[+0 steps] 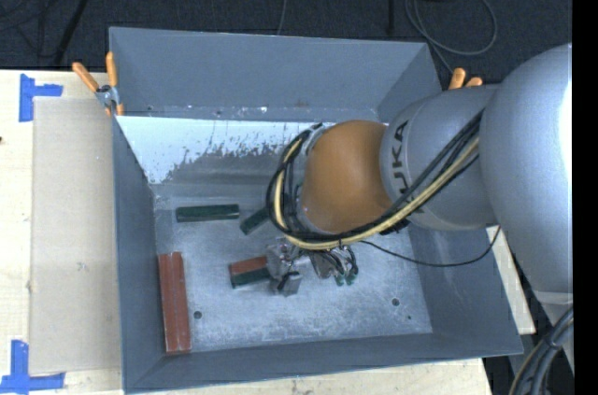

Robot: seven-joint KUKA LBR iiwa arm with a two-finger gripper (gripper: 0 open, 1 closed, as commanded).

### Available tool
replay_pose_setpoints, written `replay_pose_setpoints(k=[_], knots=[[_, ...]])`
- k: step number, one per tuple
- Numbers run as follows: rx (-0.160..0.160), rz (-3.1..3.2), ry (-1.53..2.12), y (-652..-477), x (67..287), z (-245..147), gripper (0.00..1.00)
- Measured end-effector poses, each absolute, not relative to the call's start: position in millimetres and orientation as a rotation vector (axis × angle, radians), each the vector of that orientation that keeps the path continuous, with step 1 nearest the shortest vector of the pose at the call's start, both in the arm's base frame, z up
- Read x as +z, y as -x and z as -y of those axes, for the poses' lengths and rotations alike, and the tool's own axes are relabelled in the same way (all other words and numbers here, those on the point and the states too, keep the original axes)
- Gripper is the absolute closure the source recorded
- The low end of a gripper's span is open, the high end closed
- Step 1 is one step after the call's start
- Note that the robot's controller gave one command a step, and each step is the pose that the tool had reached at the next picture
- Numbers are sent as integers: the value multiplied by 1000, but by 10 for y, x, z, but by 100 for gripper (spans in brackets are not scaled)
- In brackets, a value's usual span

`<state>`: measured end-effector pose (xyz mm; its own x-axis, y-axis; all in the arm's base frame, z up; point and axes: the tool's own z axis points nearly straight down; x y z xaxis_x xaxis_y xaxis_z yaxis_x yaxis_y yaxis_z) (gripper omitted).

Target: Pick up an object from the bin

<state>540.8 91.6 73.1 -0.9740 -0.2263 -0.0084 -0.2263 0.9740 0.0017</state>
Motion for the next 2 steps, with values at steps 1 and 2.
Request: replay_pose_setpoints(k=[1, 2], knots=[[1, -3121, 355, -5383, 701, -902, 0], [2, -3121, 353, -5383, 701, -901, 100]])
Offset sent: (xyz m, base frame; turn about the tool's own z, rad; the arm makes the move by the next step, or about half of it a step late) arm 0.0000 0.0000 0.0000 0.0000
